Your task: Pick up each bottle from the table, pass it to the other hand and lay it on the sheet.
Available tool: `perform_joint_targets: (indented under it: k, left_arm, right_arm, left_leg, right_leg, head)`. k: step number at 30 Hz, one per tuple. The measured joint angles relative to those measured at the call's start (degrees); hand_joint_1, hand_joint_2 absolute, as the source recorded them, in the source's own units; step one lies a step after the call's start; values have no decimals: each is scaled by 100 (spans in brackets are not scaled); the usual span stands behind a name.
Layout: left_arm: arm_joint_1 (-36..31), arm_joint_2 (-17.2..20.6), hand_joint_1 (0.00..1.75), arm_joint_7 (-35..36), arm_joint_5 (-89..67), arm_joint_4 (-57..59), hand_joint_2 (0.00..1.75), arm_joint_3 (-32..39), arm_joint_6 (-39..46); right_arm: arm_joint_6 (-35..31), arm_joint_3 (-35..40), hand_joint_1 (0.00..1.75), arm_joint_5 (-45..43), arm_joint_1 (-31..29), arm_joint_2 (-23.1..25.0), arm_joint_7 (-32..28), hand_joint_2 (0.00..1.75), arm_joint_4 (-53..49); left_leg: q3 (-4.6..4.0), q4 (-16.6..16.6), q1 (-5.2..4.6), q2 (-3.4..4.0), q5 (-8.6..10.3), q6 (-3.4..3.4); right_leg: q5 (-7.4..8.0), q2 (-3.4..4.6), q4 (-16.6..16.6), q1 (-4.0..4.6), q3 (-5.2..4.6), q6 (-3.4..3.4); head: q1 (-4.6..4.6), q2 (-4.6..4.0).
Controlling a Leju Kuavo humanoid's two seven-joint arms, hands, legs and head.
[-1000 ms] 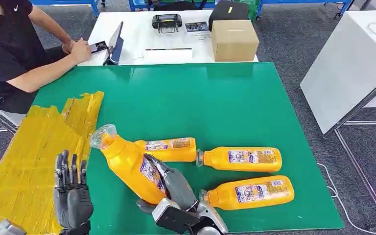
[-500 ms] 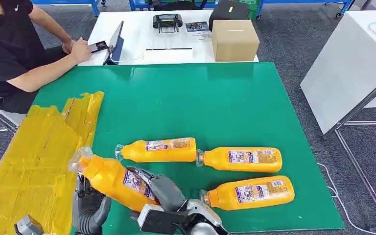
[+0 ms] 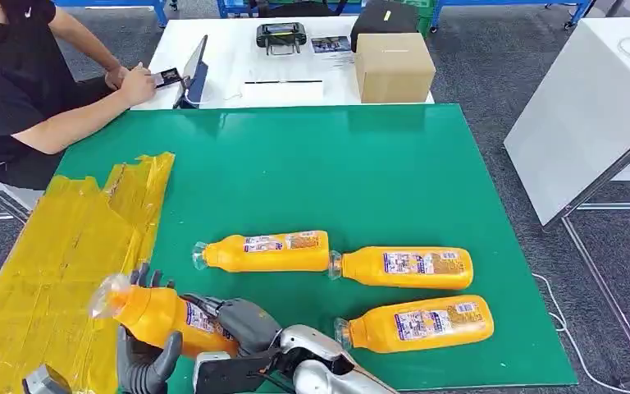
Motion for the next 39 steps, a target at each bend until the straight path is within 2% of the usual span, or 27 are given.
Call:
perform_joint_targets:
  k: [21, 22, 23, 24, 25, 28, 29, 30, 33, 35, 36, 39]
  left_arm:
    - [-88, 0, 175, -166, -188, 190, 175, 194, 11]
    - [-88, 0, 175, -173, -208, 190, 175, 192, 81]
    - [-90, -2, 175, -197, -260, 190, 175, 186, 209]
    - [-97, -2, 175, -221, -329, 182, 175, 175, 386]
    - [-97, -2, 175, -258, -440, 151, 175, 159, 584]
    - [-108, -4, 175, -371, -1089, -102, 175, 105, 1416]
    - [-140, 0, 175, -413, -1480, -238, 175, 101, 1927]
    - [-193, 7, 175, -444, -1899, -363, 175, 100, 2481]
    - [-403, 125, 175, -479, -3551, -698, 175, 96, 4503]
    - [-514, 266, 175, -424, -4326, -841, 175, 87, 5472]
    - [-565, 315, 175, -415, -4516, -888, 175, 83, 5681]
    - [-674, 424, 175, -343, -5660, -931, 175, 74, 6736]
  right_arm:
    - [-4, 186, 175, -20, -245, 109, -7, 175, 439]
    - [-26, 186, 138, -26, -244, 109, -7, 175, 441]
    - [-111, 183, 0, -26, -236, 109, -7, 175, 441]
    - [-270, 177, 0, -3, -217, 109, -7, 175, 439]
    - [-473, 157, 0, 44, -185, 107, -15, 0, 413]
    - [-1151, -22, 0, 332, 23, 70, -2, 0, 75]
    - [-1259, -113, 0, 367, 47, 37, 93, 0, -143]
    - [-1270, -226, 0, 383, 27, 9, 197, 175, -305]
    - [-1064, -711, 0, 350, -177, -160, 341, 175, -619]
    - [-829, -1027, 0, 321, -352, -269, 337, 175, -669]
    - [-758, -1133, 0, 304, -415, -304, 326, 0, -684]
    - [-277, -1327, 0, -70, -657, -400, 245, 0, -662]
  left_leg:
    - [-1, 0, 0, 0, 0, 0]
    - [-1, 0, 0, 0, 0, 0]
    - [-1, 0, 0, 0, 0, 0]
    - [-1, 0, 0, 0, 0, 0]
    - [-1, 0, 0, 0, 0, 0]
    - [-5, 1, 0, -2, 0, 0]
    - [-6, 1, -1, 0, 0, 0]
    - [-5, 1, -1, 2, 1, 1]
    - [0, 1, -1, -3, 10, 3]
    - [0, 1, 0, -3, 18, 5]
    - [0, 1, 0, -3, 20, 3]
    - [-1, 2, -1, 1, 20, 3]
  right_leg:
    - [0, 0, 0, -1, -3, 0]
    - [0, 0, 0, -1, -4, 0]
    - [0, 0, 0, -1, -4, 0]
    - [0, 0, 0, -1, -4, 0]
    - [0, 0, 0, -1, -5, 0]
    - [0, -1, 0, -1, -8, 0]
    - [1, 0, 0, -1, -10, 0]
    - [2, 0, 0, -2, -9, 0]
    - [3, -1, 0, -1, -1, 1]
    - [11, 0, 1, 0, -1, 9]
    - [11, -1, 2, -1, 1, 9]
    - [11, 1, 3, -1, 0, 10]
  head:
    - [2, 0]
    - [0, 0]
    - [0, 0]
    - [2, 0]
    - [2, 0]
    - [4, 0]
    - [-2, 0]
    - [-2, 0]
    - [-2, 0]
    - [0, 0]
    - [0, 0]
    - [0, 0]
